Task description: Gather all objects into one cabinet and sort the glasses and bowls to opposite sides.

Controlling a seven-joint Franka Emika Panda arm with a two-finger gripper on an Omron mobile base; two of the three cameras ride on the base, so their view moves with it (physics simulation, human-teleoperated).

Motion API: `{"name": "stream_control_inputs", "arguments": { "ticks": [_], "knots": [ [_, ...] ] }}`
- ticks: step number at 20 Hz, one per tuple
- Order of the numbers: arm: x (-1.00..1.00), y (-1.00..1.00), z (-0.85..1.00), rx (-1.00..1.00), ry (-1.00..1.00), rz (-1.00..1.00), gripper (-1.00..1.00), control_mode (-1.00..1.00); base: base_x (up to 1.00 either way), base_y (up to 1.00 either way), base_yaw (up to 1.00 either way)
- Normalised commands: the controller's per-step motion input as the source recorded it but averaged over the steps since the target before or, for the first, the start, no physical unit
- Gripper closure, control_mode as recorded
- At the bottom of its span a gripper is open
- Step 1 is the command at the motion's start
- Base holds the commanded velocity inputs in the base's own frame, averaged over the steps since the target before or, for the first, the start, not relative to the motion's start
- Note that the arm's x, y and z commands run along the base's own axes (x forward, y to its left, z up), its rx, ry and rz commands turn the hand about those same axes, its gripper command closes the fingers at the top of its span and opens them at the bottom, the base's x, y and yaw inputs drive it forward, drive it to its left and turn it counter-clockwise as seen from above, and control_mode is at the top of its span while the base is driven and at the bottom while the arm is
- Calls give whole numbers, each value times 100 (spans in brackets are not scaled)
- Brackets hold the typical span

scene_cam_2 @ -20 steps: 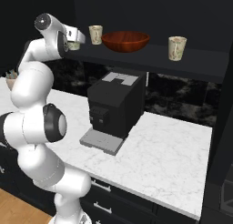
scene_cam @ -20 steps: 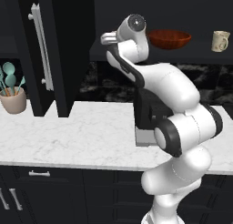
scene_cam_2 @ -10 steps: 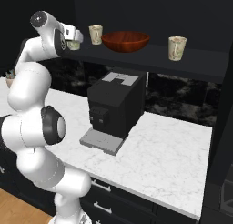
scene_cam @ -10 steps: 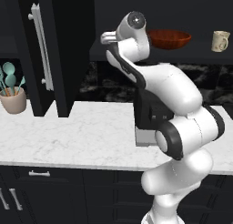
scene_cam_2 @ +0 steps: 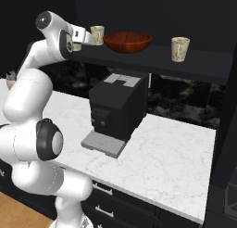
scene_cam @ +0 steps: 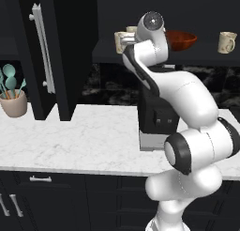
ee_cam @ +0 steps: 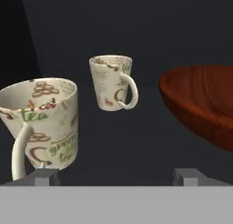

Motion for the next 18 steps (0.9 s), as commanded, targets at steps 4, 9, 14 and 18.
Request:
{"name": "stream_control_inputs", "arguments": {
  "ticks": [4, 9, 14, 18],
  "knots": [
    [-12, -77, 4, 0, 0, -21, -100, -100, 0, 0, 0],
    [-12, -67, 4, 0, 0, -20, -100, -100, 0, 0, 0],
    [-21, -62, 6, 0, 0, -18, -100, -100, 0, 0, 0],
    [-19, -68, 6, 0, 0, -19, -100, -100, 0, 0, 0]
  ]
}}
